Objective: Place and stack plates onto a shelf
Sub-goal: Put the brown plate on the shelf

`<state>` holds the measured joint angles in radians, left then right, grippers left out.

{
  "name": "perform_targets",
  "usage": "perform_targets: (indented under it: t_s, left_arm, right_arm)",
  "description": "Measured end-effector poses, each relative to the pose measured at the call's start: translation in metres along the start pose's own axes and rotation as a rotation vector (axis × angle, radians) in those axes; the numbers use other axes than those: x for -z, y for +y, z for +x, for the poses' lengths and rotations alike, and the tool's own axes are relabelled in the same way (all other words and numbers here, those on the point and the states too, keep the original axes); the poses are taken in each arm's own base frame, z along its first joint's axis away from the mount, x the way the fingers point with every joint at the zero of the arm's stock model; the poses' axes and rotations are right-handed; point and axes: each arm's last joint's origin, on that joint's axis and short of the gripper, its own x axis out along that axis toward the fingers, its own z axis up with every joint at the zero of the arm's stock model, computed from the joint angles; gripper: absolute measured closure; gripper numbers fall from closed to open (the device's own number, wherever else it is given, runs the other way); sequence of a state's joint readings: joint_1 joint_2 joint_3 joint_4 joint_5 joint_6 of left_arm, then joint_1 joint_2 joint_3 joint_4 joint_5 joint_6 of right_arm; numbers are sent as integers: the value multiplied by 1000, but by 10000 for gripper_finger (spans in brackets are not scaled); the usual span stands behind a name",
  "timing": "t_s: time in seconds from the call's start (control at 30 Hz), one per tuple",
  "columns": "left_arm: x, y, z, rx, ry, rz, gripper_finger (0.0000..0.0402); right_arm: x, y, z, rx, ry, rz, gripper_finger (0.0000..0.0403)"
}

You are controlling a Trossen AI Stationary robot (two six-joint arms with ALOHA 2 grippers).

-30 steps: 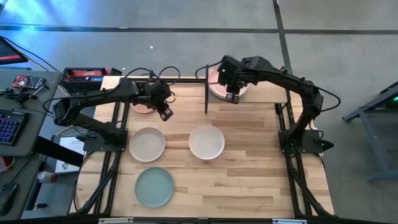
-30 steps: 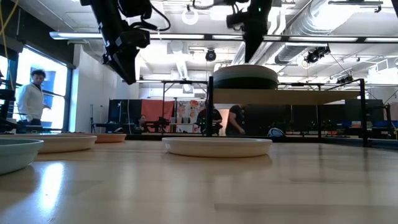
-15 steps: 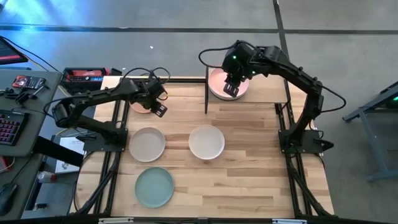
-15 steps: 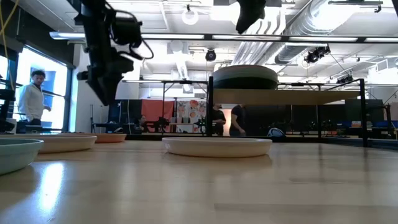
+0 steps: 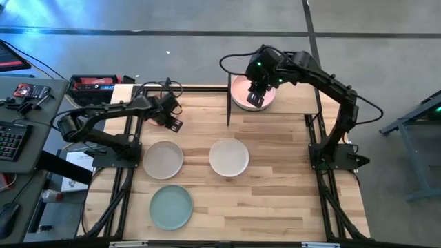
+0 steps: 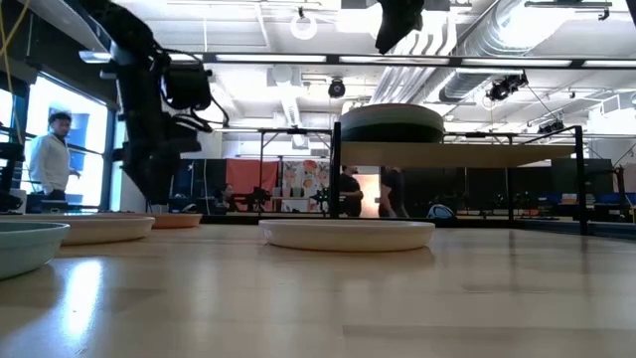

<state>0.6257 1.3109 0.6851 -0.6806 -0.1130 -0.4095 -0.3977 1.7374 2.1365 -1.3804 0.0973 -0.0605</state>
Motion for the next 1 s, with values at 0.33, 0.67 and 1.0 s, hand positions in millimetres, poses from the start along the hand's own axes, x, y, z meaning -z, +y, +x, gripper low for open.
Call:
perform_targets:
  t_s: [0.33,0.67,1.0]
  left_arm:
    - [8,13,15,-48,4,12,296]
    - [7,19,28,-74,66,43,296]
    - [8,15,38,-93,104,98,317]
  right_arm:
    - [0,0,0,-1,4,1,295]
    - [1,0,0,-1,8,18,295]
    - [1,0,0,-1,8,21,295]
